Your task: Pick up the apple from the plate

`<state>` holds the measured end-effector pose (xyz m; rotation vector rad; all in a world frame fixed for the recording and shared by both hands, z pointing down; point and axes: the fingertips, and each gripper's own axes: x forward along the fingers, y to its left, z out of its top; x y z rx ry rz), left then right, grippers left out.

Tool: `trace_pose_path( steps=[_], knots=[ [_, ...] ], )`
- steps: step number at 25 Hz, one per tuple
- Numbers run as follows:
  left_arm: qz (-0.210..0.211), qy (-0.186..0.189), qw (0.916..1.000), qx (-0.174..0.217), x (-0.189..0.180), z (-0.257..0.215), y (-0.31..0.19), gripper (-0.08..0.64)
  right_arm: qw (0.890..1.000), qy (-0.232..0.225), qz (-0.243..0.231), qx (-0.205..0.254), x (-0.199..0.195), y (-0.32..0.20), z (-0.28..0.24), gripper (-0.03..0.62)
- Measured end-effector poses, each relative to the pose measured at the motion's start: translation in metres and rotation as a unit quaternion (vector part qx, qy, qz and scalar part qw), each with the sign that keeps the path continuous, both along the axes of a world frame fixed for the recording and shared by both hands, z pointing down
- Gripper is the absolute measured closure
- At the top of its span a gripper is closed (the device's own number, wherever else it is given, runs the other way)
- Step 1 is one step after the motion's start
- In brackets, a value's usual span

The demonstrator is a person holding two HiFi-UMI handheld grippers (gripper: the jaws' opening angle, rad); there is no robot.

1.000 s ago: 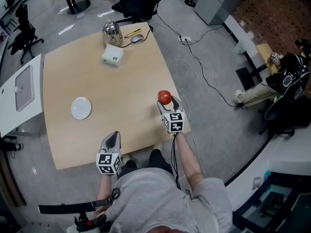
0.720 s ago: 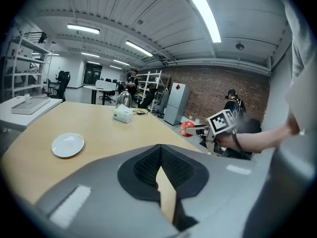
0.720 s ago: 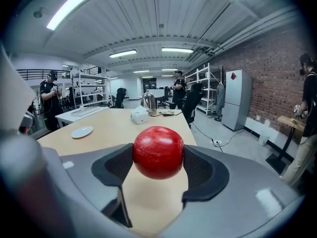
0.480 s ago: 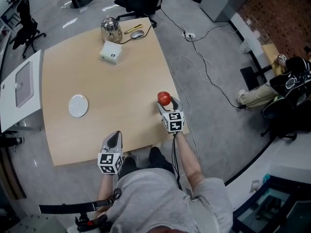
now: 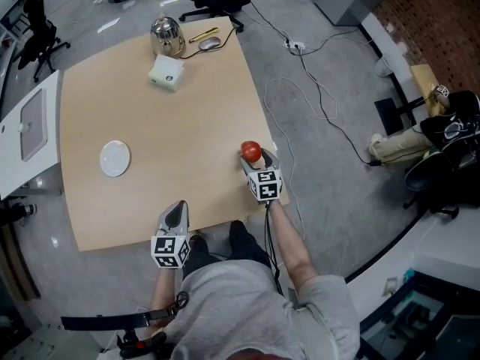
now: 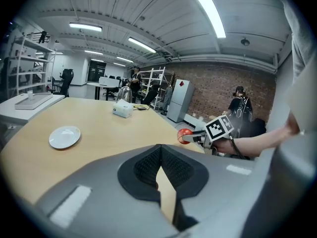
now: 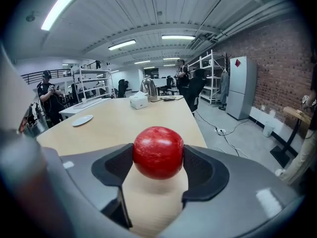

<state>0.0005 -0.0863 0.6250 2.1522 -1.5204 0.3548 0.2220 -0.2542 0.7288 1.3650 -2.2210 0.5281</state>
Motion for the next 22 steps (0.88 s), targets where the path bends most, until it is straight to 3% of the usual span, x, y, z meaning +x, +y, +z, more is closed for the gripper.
trace_pose_path(
  steps=[22],
  knots=[
    [-0.001, -0.003, 0.9999, -0.016, 0.014, 0.014, -0.004, 0.541, 1.000, 0.004, -0.013, -0.019, 0.004, 0.005, 0.032, 0.265]
  ],
)
